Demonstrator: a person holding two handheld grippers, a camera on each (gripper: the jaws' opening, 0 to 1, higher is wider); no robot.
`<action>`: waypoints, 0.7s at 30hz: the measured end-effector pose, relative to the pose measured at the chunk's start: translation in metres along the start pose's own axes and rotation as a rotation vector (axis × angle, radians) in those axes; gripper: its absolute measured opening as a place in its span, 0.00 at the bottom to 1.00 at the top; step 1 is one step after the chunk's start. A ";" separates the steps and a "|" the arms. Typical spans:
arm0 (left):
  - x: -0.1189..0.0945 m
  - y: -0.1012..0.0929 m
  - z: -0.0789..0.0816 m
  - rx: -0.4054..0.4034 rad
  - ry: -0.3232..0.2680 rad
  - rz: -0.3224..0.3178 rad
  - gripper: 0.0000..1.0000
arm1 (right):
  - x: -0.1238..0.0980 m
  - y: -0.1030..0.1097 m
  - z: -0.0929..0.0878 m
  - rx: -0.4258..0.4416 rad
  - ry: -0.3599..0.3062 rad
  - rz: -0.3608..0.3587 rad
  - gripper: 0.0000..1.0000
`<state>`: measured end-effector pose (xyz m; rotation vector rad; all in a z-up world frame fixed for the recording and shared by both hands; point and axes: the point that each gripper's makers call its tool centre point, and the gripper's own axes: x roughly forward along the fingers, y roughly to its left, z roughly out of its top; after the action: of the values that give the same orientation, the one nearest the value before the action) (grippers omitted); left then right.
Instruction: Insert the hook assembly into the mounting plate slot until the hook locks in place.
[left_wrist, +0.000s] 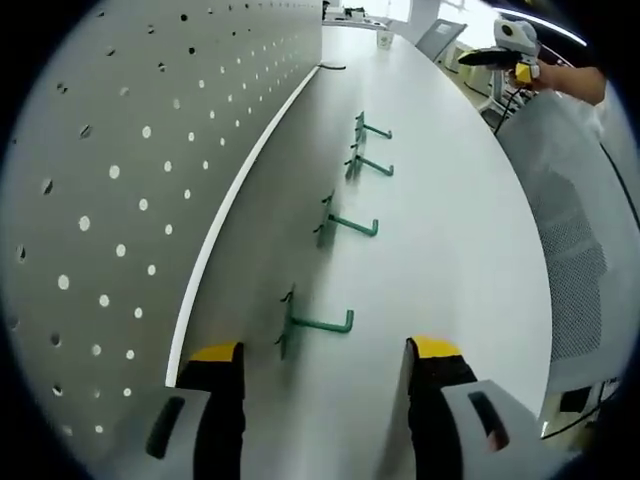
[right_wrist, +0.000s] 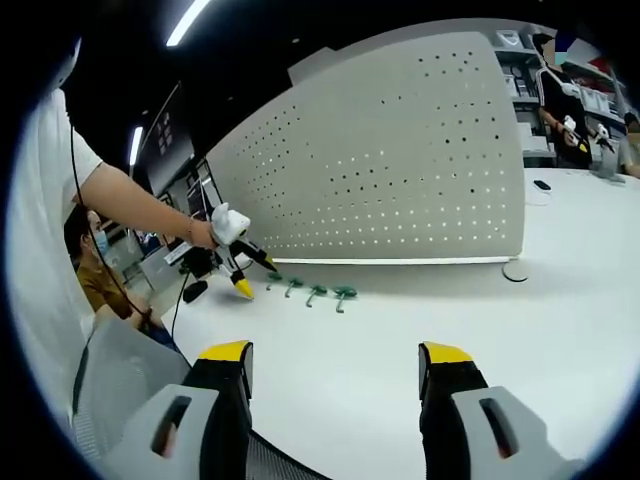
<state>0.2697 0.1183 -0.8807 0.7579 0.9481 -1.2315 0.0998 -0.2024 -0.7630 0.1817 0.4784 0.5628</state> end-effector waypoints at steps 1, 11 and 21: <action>0.000 0.001 0.001 0.004 -0.005 0.003 0.68 | 0.000 0.000 0.000 0.000 0.000 0.000 0.65; 0.002 0.004 0.002 0.024 -0.004 0.014 0.65 | 0.001 0.000 -0.001 0.000 0.004 0.001 0.65; 0.001 0.008 0.003 0.019 0.007 0.021 0.61 | 0.001 -0.001 0.000 0.000 0.002 0.004 0.65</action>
<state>0.2777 0.1166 -0.8808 0.7861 0.9331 -1.2217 0.1013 -0.2027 -0.7633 0.1822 0.4799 0.5665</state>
